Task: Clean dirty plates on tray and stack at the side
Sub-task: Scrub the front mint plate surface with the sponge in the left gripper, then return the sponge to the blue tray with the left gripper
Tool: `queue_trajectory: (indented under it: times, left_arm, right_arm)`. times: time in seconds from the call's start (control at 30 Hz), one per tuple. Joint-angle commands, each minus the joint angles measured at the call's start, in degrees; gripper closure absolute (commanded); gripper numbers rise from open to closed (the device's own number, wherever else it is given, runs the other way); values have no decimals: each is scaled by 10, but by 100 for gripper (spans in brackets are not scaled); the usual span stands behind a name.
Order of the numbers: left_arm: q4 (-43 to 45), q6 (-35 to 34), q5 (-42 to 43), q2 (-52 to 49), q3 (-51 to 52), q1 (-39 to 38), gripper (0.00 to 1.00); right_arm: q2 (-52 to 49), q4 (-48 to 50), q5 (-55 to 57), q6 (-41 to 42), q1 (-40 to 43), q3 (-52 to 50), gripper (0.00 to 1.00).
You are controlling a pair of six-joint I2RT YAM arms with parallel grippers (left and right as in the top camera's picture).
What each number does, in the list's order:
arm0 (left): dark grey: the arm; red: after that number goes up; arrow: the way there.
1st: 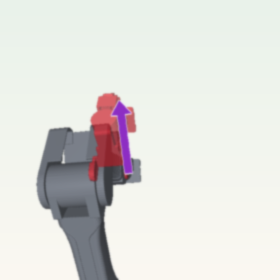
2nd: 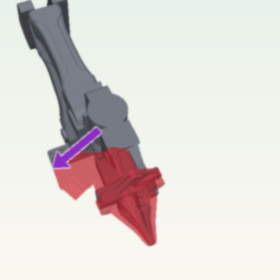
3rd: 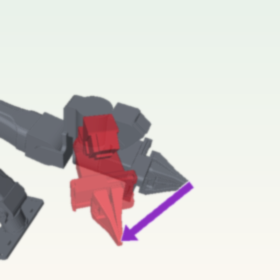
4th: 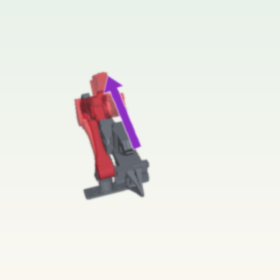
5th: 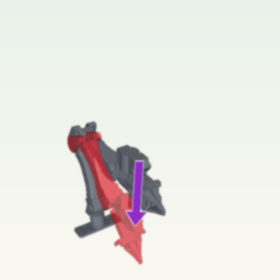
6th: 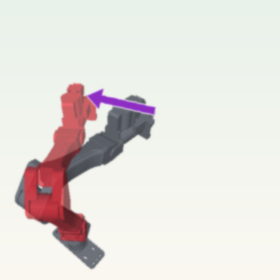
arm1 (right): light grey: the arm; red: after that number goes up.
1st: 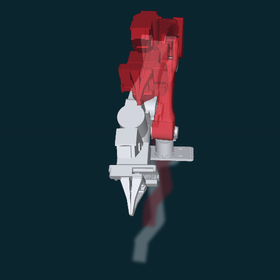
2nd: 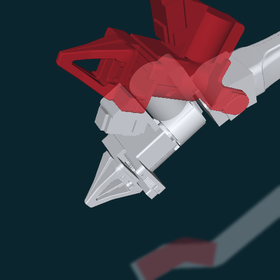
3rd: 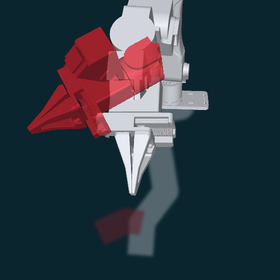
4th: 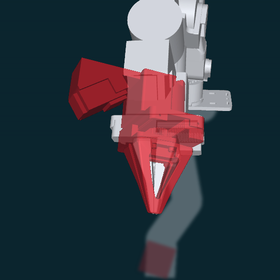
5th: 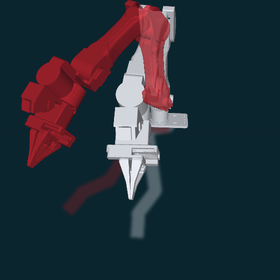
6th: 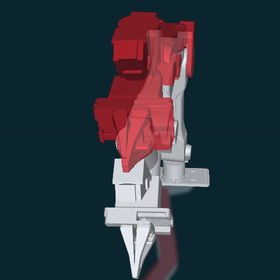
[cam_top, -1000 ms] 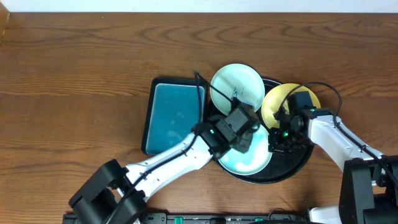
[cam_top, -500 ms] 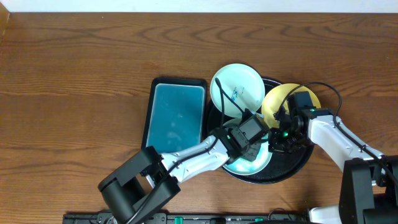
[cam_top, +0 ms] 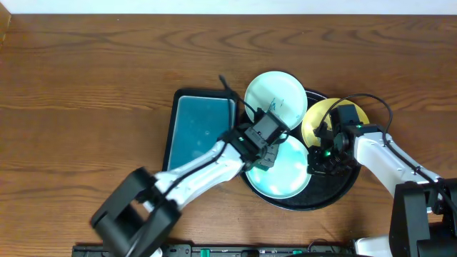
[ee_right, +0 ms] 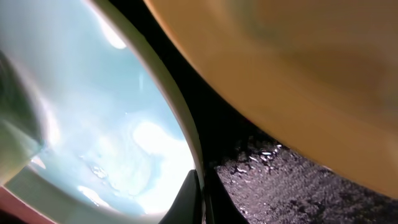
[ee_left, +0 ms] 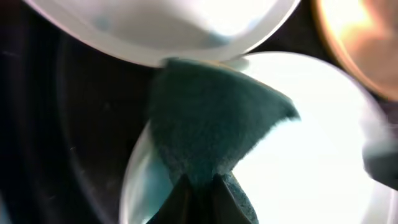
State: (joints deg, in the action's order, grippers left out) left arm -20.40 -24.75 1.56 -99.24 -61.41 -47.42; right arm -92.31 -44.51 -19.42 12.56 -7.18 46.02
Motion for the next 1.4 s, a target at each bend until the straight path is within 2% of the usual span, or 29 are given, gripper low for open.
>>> queue_trajectory:
  times: [0.0,0.13,0.3,0.5,0.67,0.8,1.1,1.37]
  left_arm:
    - [-21,18,-2,87,-3,8,93]
    - [-78,18,-54,142,-3,20,92]
    - [-135,26,-54,174,-3,84,93]
    - [-149,83,19,168,4,197,92]
    - [-145,126,87,142,14,280,93]
    - [-140,158,154,104,14,325,93]
    - [-145,164,171,17,14,342,92]
    - [-146,164,171,5,14,342,93]
  right_arm:
    - [-1,4,10,2,-4,3,90]
    - [-1,8,10,2,-4,3,81]
    - [-1,21,9,3,-4,-9,75]
    - [-1,69,-3,3,-4,-50,83]
    - [-1,111,-50,2,-4,-68,98]
    - [-1,120,-76,2,-4,-68,99]
    - [25,103,-78,-22,-4,-47,99]
    - [94,74,-26,-24,-4,-11,99]
